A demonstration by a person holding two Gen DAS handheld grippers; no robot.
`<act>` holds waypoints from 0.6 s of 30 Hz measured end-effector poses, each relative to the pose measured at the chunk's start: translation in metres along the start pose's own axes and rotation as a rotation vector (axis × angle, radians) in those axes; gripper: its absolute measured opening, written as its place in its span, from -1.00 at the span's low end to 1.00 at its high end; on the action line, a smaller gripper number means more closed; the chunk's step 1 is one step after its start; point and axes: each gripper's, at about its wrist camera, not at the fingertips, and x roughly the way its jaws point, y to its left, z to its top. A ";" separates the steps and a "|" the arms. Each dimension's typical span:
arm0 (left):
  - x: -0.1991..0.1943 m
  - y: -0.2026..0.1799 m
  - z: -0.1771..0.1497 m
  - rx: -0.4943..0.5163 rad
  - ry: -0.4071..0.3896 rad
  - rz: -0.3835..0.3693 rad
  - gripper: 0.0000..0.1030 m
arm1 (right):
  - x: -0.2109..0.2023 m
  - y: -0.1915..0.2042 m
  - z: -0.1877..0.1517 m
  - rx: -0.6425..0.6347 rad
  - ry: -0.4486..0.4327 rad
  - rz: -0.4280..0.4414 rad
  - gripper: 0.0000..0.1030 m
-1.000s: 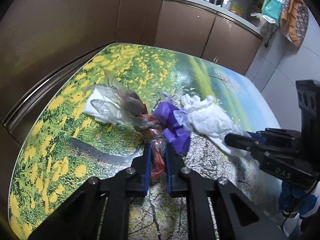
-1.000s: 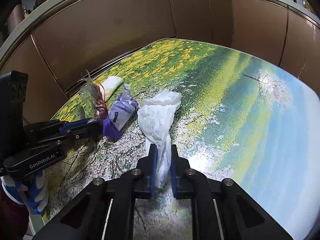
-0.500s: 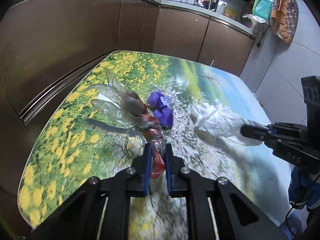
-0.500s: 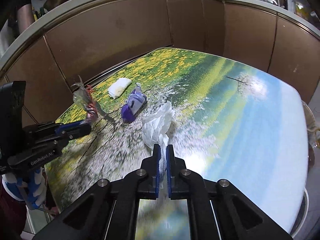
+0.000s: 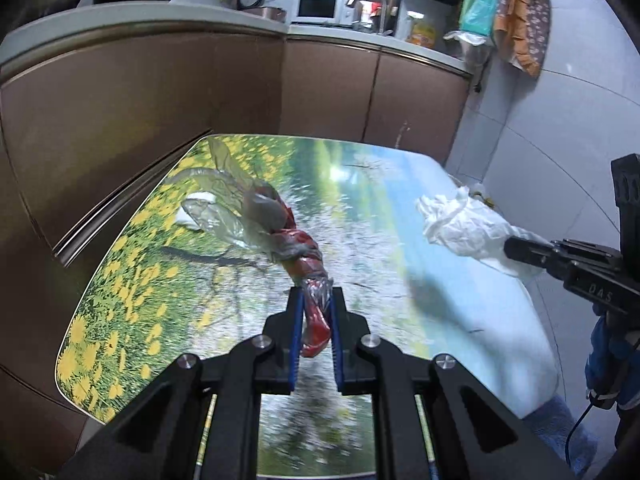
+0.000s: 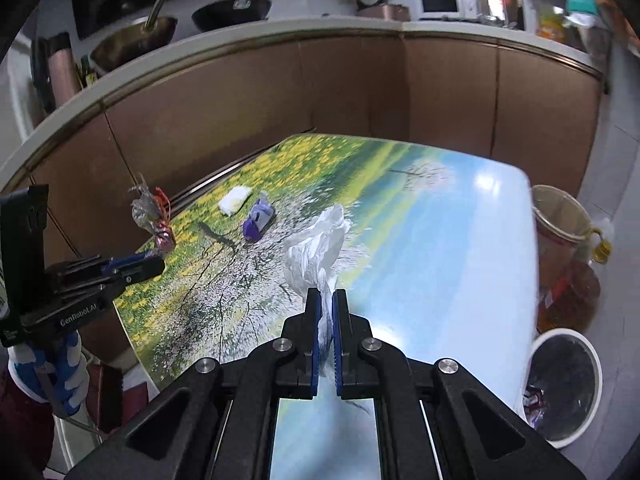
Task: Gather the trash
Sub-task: 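Carry the plastic bag and tissue to the white bin and open both grippers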
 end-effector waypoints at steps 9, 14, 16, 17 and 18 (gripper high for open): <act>-0.002 -0.077 0.014 0.107 -0.003 -0.076 -0.78 | -0.070 -0.050 -0.021 0.105 -0.121 -0.059 -0.90; 0.015 -0.138 0.024 0.197 0.015 -0.154 -0.78 | -0.098 -0.094 -0.035 0.190 -0.167 -0.134 -0.90; 0.026 -0.165 0.029 0.234 0.028 -0.189 -0.78 | -0.104 -0.112 -0.041 0.226 -0.177 -0.176 -0.90; 0.032 -0.178 0.031 0.255 0.035 -0.208 -0.78 | -0.108 -0.122 -0.046 0.248 -0.182 -0.202 -0.90; 0.038 -0.194 0.033 0.279 0.041 -0.226 -0.78 | -0.110 -0.131 -0.050 0.264 -0.184 -0.218 -0.90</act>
